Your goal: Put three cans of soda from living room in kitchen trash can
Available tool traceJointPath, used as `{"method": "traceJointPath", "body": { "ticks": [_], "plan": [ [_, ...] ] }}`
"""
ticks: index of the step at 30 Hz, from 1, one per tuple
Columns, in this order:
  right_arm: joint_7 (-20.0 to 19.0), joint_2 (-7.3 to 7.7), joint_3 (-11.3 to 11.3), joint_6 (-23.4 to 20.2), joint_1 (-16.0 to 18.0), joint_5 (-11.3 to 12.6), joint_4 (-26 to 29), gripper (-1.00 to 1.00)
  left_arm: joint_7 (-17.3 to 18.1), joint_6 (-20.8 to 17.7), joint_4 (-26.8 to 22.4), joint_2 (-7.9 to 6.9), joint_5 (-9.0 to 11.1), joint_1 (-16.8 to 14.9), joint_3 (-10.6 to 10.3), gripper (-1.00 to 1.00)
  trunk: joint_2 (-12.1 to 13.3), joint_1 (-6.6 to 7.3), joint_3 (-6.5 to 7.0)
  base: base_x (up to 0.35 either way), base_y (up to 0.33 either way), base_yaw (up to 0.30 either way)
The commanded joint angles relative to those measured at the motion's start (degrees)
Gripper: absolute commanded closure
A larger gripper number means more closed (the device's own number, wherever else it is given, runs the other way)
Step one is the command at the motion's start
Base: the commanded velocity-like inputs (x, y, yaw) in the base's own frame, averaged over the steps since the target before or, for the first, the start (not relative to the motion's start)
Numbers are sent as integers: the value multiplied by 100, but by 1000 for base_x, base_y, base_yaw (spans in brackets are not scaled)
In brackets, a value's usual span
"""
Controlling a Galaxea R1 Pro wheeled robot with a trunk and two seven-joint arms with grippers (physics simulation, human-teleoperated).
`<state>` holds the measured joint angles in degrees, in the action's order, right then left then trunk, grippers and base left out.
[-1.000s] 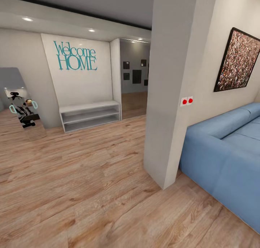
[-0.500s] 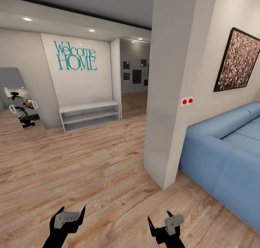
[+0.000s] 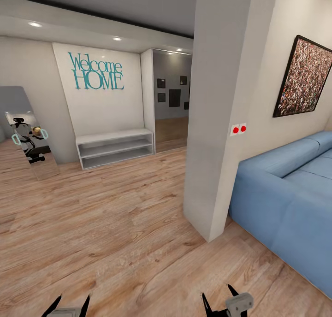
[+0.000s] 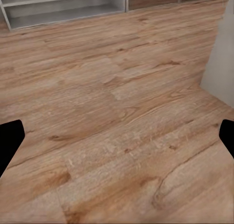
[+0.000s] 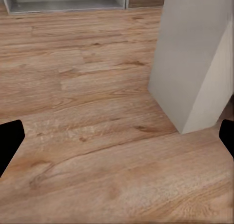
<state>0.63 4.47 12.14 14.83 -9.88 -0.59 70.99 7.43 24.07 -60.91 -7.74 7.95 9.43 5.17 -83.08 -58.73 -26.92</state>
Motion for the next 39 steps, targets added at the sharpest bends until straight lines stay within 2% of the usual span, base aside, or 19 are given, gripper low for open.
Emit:
{"method": "traceJointPath", "body": {
  "ticks": [1,29,39],
  "plan": [
    [3,-3,-9,2,-1,1,-5,-100,1,2,22,0,-6,-1,8,-100,0,0,0,0,0,0],
    [18,-80,-11,3,4,22,-120,-100,4,2,378,35,-57,-3,56,-100,0,0,0,0,0,-1],
    [0,-82,-18,-45,4,81,-125,-100,4,1,387,36,-57,-3,55,-100,0,0,3,0,0,-183]
  ]
}}
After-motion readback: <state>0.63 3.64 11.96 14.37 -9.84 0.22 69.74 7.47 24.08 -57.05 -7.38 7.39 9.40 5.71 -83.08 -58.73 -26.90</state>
